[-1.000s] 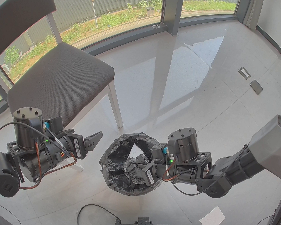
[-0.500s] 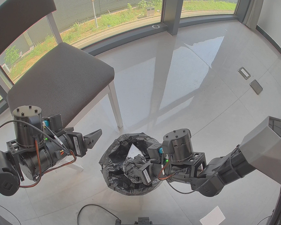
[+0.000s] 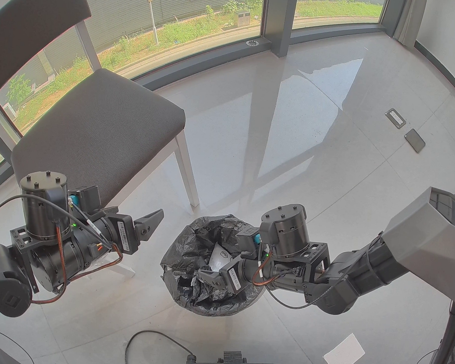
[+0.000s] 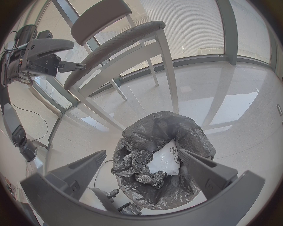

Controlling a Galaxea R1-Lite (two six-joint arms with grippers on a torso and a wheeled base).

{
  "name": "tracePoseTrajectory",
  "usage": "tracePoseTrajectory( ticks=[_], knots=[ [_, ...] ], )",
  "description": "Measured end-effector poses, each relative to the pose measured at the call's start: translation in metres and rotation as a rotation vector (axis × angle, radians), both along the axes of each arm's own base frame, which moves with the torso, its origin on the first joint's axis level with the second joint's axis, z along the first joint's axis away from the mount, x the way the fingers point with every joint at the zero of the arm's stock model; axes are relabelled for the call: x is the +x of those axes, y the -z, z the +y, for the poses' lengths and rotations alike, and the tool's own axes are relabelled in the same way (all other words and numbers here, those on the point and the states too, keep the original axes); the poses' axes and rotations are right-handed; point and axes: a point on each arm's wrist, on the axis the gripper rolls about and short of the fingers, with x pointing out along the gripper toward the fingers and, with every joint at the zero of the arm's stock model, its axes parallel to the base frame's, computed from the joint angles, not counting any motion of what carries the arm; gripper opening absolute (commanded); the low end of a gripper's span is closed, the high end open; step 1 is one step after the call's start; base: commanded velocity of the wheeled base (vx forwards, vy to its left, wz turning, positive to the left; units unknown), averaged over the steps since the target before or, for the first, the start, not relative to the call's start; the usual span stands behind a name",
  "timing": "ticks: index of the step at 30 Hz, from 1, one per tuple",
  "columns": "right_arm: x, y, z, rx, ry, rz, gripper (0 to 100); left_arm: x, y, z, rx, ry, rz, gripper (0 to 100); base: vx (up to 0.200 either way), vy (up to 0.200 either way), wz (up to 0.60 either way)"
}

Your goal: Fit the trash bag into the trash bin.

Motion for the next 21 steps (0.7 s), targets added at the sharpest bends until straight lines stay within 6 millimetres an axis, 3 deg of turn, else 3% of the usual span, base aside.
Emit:
tracePoseTrajectory(
  ticks=[6,13,18,21],
  knots=[
    [0.001,0.000,-0.003,-0.009,0.023,-0.003,100,0.000,0.001,0.000,0.002,0.001,0.003,100,0.000,0.000,0.00],
    [0.010,-0.013,-0.020,-0.019,0.153,-0.050,100,0.006,-0.005,-0.004,0.020,0.034,-0.048,100,0.000,0.000,0.00],
    [0.016,-0.039,-0.046,0.008,0.297,-0.102,100,0.012,-0.013,-0.001,0.040,0.039,-0.118,100,0.000,0.000,0.00],
    [0.022,-0.063,-0.075,0.030,0.407,-0.153,100,0.017,-0.024,0.005,0.023,0.014,-0.176,100,0.000,0.000,0.00]
  ],
)
